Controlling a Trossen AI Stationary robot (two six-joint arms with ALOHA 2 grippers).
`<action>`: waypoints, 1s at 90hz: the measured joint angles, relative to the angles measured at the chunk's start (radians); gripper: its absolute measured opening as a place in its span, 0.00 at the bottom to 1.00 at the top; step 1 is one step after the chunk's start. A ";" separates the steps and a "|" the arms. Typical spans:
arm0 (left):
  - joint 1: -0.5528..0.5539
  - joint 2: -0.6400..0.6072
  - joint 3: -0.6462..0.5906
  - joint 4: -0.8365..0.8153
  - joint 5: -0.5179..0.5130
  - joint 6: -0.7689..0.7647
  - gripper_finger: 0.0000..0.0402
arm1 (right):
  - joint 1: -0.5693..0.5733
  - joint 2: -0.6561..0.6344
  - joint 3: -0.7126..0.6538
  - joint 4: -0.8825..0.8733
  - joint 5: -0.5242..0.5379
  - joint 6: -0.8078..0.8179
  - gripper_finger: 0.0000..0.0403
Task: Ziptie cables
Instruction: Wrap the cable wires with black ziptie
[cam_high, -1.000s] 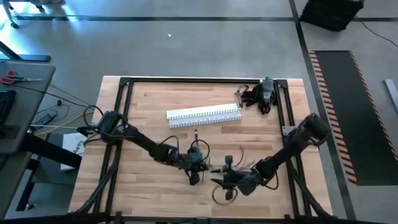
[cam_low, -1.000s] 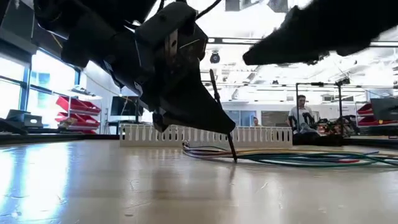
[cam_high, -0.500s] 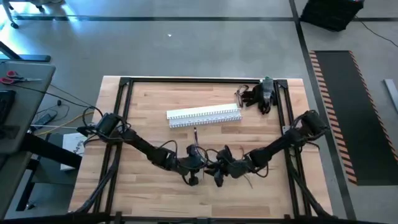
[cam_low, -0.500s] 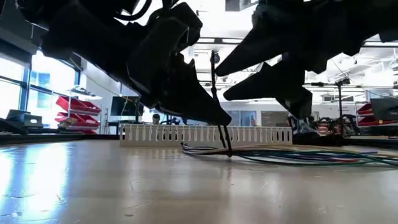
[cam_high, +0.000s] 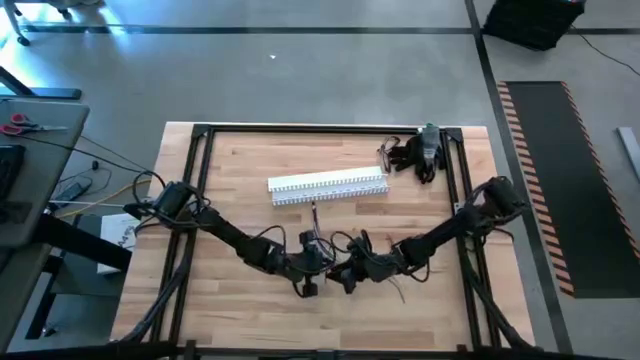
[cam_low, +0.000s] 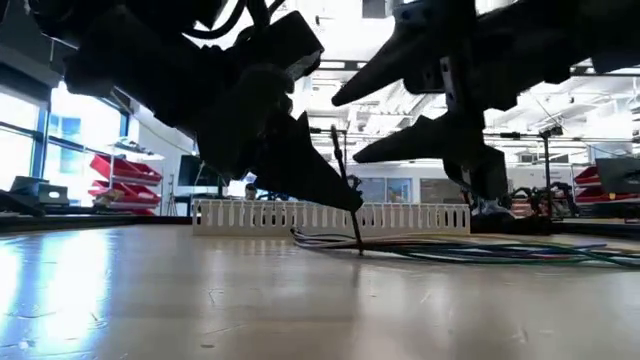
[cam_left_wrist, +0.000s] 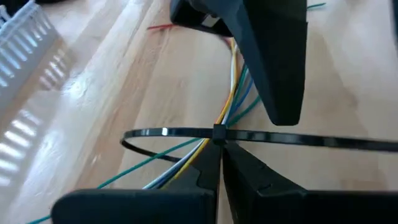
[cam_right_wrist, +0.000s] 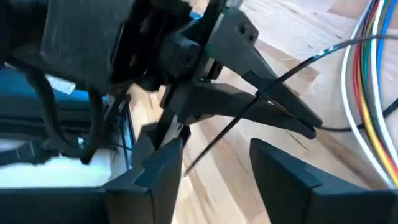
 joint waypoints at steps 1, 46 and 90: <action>0.000 0.000 0.000 0.000 -0.002 0.000 0.00 | -0.001 0.003 0.000 0.004 -0.002 0.005 0.48; -0.013 0.000 0.000 -0.003 -0.018 0.018 0.00 | -0.020 0.051 0.001 0.036 0.053 0.050 0.24; -0.009 0.000 0.000 -0.002 -0.016 0.000 0.00 | -0.012 0.051 0.001 0.061 0.035 -0.055 0.00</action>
